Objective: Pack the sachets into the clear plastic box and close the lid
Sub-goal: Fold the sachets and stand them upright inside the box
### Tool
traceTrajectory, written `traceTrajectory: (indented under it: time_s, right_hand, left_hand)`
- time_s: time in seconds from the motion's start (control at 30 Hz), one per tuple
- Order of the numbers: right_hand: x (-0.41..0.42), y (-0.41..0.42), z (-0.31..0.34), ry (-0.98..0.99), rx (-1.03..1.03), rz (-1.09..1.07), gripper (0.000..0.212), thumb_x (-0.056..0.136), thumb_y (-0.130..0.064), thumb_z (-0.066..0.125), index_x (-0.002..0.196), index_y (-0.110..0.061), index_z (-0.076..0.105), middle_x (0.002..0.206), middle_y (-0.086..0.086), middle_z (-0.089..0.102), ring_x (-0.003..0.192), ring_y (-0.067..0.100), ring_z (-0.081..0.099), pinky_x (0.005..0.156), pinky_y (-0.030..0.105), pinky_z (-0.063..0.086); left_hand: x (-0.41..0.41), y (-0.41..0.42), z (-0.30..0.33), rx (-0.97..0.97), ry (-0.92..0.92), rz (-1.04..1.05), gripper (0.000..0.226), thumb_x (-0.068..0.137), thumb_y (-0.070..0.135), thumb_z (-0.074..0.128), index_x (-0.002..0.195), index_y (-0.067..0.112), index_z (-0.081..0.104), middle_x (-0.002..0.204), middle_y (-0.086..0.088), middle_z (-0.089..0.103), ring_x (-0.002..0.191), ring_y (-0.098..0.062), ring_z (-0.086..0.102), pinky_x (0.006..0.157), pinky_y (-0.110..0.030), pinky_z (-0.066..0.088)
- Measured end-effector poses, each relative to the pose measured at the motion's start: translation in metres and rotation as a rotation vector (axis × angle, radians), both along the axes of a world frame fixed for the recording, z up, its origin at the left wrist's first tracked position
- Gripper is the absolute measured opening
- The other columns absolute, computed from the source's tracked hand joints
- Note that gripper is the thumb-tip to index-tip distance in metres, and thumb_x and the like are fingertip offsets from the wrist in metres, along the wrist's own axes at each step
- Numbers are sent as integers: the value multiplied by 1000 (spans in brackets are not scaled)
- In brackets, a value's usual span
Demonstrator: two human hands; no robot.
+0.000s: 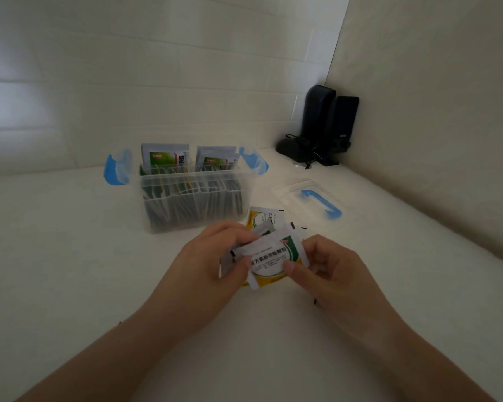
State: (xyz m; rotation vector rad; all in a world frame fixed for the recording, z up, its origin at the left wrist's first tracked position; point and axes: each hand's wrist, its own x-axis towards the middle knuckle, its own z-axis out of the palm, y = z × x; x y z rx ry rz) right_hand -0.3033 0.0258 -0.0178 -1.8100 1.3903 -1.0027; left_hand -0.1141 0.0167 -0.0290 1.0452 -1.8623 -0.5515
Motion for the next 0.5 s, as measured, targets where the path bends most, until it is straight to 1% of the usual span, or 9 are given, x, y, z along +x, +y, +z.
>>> traceTrajectory:
  time_s: [0.03, 0.07, 0.1, 0.17, 0.23, 0.33, 0.37, 0.43, 0.5]
  right_hand:
    - [1, 1, -1, 25, -6, 9, 8, 77, -25, 69, 73, -28, 63, 79, -4, 72, 66, 14, 62, 60, 27, 50]
    - [3, 2, -3, 64, -16, 16, 10, 76, -26, 70, 70, -29, 62, 74, -6, 70, 58, 7, 57, 54, 20, 47]
    - [5, 2, -5, 102, -25, 17, 12, 74, -26, 72, 68, -30, 61, 70, -9, 67, 54, 2, 52, 50, 13, 42]
    - [7, 2, -9, 137, -58, -16, 19, 69, -29, 74, 66, -31, 56, 66, -12, 60, 52, -2, 46, 50, 10, 39]
    - [6, 1, -9, 127, -91, -76, 30, 63, -31, 77, 73, -33, 49, 70, -14, 56, 59, -2, 46, 54, 9, 39]
    - [5, 1, -9, 152, -144, -49, 47, 64, -27, 78, 95, -40, 46, 88, -15, 56, 78, -3, 50, 65, 5, 39]
    - [6, 1, -9, 189, -162, -20, 47, 67, -23, 77, 96, -43, 47, 88, -17, 55, 81, -7, 49, 68, 2, 36]
    - [8, 2, -12, 261, -179, 11, 44, 70, -19, 75, 89, -48, 48, 84, -24, 51, 82, -19, 46, 70, -3, 32]
    - [8, 2, -15, 310, -148, 30, 33, 71, -23, 74, 88, -43, 55, 85, -22, 54, 78, -18, 47, 69, 0, 35]
  left_hand:
    - [-1, 1, 1, -3, -6, -17, 21, 78, 16, 62, 92, 31, 61, 99, 19, 56, 92, 2, 56, 75, -12, 48]
    - [-2, 2, 1, -2, -15, -33, 19, 77, 20, 61, 91, 32, 61, 99, 19, 56, 93, 3, 56, 75, -9, 46]
    - [-3, 3, 1, -2, -26, -45, 18, 76, 20, 59, 91, 30, 62, 99, 19, 57, 94, 4, 55, 76, -7, 45]
    - [-4, 3, 1, -16, -51, -44, 18, 76, 18, 58, 93, 23, 63, 100, 17, 57, 95, 4, 54, 78, -4, 42]
    - [-3, 4, 1, -42, -84, -38, 20, 78, 16, 56, 96, 22, 62, 99, 14, 58, 95, 3, 54, 78, -2, 40]
    - [-2, 6, 3, -77, -164, -76, 29, 82, 16, 52, 104, 34, 53, 104, 19, 54, 99, 3, 52, 79, -3, 40]
    - [-3, 7, 3, -72, -177, -96, 33, 82, 17, 51, 107, 39, 49, 107, 22, 53, 102, 4, 51, 81, -4, 41]
    - [-5, 9, 2, -56, -174, -130, 43, 82, 20, 53, 114, 46, 40, 112, 26, 50, 106, 6, 49, 85, -6, 40]
    - [-6, 10, 0, -31, -171, -140, 51, 82, 25, 56, 119, 50, 33, 117, 29, 44, 107, 7, 48, 85, -7, 41]
